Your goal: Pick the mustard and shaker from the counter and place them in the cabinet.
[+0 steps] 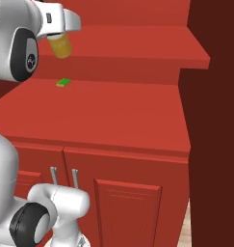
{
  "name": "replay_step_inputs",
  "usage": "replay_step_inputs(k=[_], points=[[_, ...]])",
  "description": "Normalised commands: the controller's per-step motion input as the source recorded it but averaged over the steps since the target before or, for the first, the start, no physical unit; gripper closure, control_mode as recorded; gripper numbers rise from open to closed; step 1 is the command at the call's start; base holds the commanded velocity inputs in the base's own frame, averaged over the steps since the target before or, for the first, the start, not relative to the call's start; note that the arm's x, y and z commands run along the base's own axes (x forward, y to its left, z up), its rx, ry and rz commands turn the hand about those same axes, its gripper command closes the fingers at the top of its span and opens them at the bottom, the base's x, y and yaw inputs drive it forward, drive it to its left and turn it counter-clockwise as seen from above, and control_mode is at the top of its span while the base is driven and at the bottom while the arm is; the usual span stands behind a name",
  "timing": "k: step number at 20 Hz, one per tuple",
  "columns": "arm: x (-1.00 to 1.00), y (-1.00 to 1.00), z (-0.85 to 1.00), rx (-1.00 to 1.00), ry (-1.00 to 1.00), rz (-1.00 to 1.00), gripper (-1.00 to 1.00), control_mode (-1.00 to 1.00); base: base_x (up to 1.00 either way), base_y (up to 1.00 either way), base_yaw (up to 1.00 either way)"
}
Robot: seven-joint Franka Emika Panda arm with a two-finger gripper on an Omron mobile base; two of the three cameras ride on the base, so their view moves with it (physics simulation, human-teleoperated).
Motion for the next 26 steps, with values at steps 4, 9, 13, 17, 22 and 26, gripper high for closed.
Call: replay_step_inputs(k=[4, 9, 13, 17, 22, 26], points=[[0.09, 0.00, -0.16, 0.03, 0.08, 0.00, 1.00, -1.00, 0.00, 0.00, 0.00], [0.06, 0.00, -0.08, 0.05, 0.11, 0.00, 1.00, -1.00, 0.00, 0.00, 0.00], [0.08, 0.00, 0.00, 0.01, 0.07, 0.00, 1.00, -1.00, 0.00, 0.00, 0.00], [0.24, 0.00, 0.00, 0.00, 0.06, 0.00, 1.00, -1.00, 0.00, 0.00, 0.00], [0.40, 0.00, 0.00, 0.00, 0.07, 0.00, 1.00, -1.00, 0.00, 0.00, 0.00], [0.39, 0.00, -0.03, 0.00, 0.05, 0.00, 1.00, -1.00, 0.00, 0.00, 0.00]])
